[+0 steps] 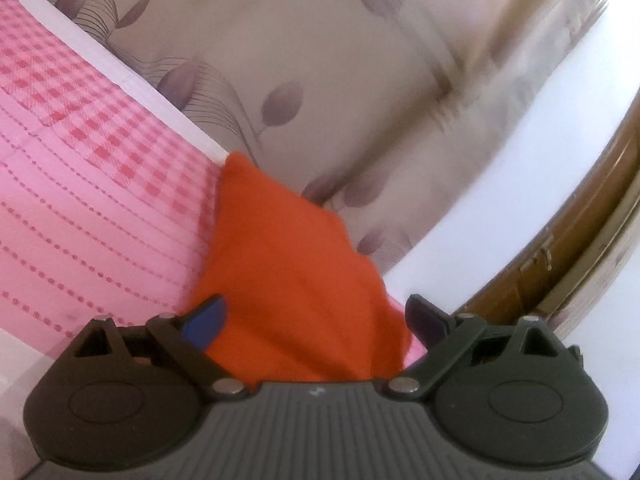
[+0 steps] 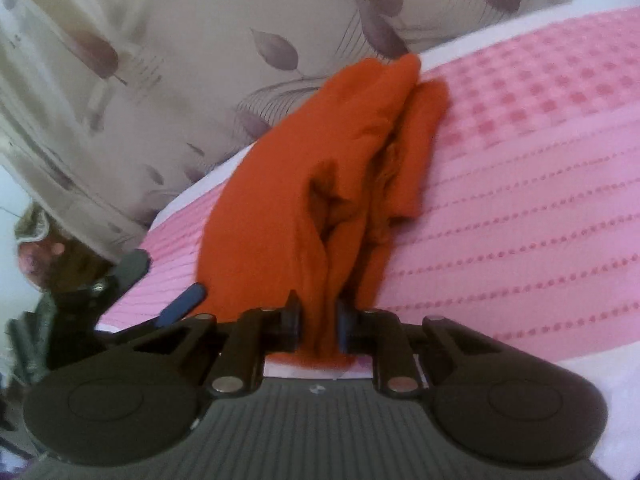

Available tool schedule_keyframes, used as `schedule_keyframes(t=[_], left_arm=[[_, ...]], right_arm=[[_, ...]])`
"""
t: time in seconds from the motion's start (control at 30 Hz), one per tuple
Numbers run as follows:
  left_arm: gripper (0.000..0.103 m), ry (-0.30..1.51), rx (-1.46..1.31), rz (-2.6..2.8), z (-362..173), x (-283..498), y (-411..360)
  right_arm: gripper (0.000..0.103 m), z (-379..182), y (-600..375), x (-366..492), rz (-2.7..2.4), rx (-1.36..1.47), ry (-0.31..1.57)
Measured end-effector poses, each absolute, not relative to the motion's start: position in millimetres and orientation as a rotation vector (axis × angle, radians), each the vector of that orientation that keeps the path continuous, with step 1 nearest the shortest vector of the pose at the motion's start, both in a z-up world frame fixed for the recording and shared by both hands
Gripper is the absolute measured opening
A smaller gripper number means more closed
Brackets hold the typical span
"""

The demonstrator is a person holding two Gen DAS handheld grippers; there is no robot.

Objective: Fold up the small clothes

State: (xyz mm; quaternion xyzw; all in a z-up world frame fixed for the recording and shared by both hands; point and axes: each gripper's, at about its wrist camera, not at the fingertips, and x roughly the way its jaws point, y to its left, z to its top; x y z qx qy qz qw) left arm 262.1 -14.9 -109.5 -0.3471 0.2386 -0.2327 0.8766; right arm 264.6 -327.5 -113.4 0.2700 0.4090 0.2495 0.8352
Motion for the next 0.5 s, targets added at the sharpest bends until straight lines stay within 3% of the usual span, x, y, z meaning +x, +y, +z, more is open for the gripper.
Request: schedule_keyframes(t=[0.03,0.1,0.13,0.2,0.3,0.4,0.5], left_arm=[[0.097,0.494,-0.726,-0.489,-109.3,260.8,-13.1],[0.097,0.482,-0.718,-0.496,-106.6,258.8,-10.2],[0.097,0.473,-0.709,-0.495,-103.5,257.6,-8.3],[0.097,0.442,-0.69,-0.51,-96.1,256.1,-4.0],[0.097,0.432,-0.612,-0.512,-81.4,262.4,0.1],[0.097,0.447,-0.537,-0.481,-71.4,277.5,0.9],[0.097,0.554,-0.429,-0.446,-68.4,302.5,-9.2]], right_arm=[[0.031,-106.1,-330.4,265.2,0.499,0.535,0.851],[0.058,-89.9,-343.0,265.9,0.452,0.518,0.796],[0.079,-81.9,-351.0,265.9,0.447,0.547,0.762],[0.102,-67.4,-363.4,270.7,0.411,0.575,0.687],[0.102,-47.8,-369.1,287.8,0.37,0.553,0.571],[0.094,-35.1,-349.9,317.9,0.354,0.438,0.52],[0.073,-50.6,-312.3,345.6,0.343,0.266,0.576]])
